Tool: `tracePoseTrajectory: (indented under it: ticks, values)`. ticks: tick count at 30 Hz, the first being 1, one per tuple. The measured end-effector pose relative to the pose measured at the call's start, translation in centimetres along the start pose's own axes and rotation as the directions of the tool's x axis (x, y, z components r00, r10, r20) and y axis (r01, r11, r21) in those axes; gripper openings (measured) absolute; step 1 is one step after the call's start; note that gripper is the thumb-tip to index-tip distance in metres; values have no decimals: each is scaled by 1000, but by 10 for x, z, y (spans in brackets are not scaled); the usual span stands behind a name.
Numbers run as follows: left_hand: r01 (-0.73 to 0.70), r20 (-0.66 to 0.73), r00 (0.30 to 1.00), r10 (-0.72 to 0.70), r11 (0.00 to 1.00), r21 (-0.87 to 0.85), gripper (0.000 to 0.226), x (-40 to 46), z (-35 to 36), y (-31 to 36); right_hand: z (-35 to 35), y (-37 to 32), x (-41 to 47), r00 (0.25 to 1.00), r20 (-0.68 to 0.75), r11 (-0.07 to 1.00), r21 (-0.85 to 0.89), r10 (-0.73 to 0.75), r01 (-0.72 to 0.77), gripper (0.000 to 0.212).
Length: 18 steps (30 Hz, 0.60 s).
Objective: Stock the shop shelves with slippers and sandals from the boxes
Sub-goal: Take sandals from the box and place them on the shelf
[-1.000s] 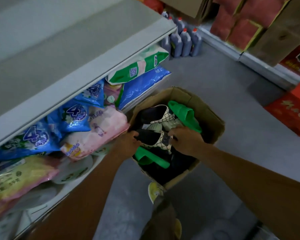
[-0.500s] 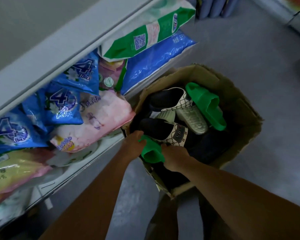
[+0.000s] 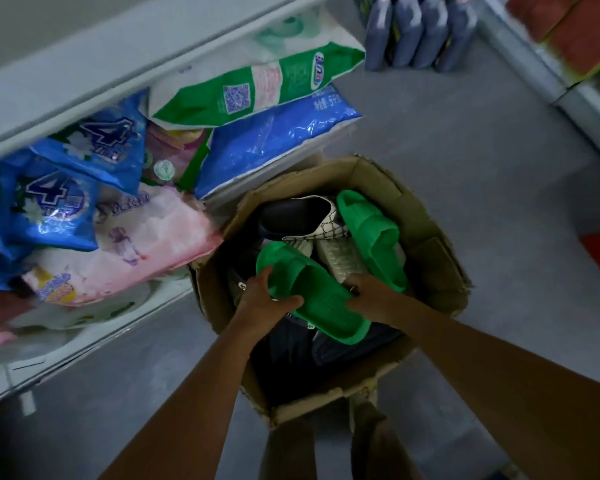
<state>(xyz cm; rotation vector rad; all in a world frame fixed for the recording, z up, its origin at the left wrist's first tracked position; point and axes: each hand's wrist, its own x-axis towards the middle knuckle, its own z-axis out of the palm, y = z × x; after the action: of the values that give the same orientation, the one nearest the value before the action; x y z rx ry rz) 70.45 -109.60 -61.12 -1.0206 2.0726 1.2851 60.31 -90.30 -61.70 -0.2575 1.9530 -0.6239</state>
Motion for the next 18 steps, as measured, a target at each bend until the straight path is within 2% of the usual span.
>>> tracePoseTrajectory:
  ticks: [4, 6, 7, 9, 11, 12, 15, 16, 18]
  values:
    - [-46, -74, 996, 59, 986, 161, 94, 18, 12, -3, 3, 19, 16, 995, 99, 999, 38, 11, -14, 28]
    - [-47, -97, 993, 64, 984, 174, 95, 25, 13, -6, 3, 25, 20, 996, 88, 993, 116, 20, -30, 22]
    - [-54, -103, 992, 71, 985, 166, 96, 29, 13, -8, 0, 26, 22, 999, 38, 989, 149, 18, -23, 21]
    - [-71, -95, 992, 84, 987, 142, 99, 34, 12, -15, -13, 28, 27, 982, -189, 991, 135, 5, 21, 26]
    - [-92, -63, 993, 99, 991, 94, 104, 37, 12, -20, -27, 31, 33, 894, -446, 976, 209, 38, 63, 26]
    - [-104, -51, 993, 108, 992, 69, 107, 38, 11, -23, -34, 33, 40, 858, -505, 956, 287, 92, 66, 23]
    - [-114, -44, 993, 113, 994, 1, 112, 43, 11, -33, -42, 27, 58, 889, -400, 839, 544, 223, 34, 18]
    - [-118, -42, 992, 117, 993, -11, 113, 44, 11, -35, -41, 25, 66, 904, -359, 810, 585, 231, 26, 18]
    - [-132, -43, 990, 131, 991, -16, 114, 45, 11, -36, -39, 21, 75, 920, -334, 830, 558, 205, 18, 26]
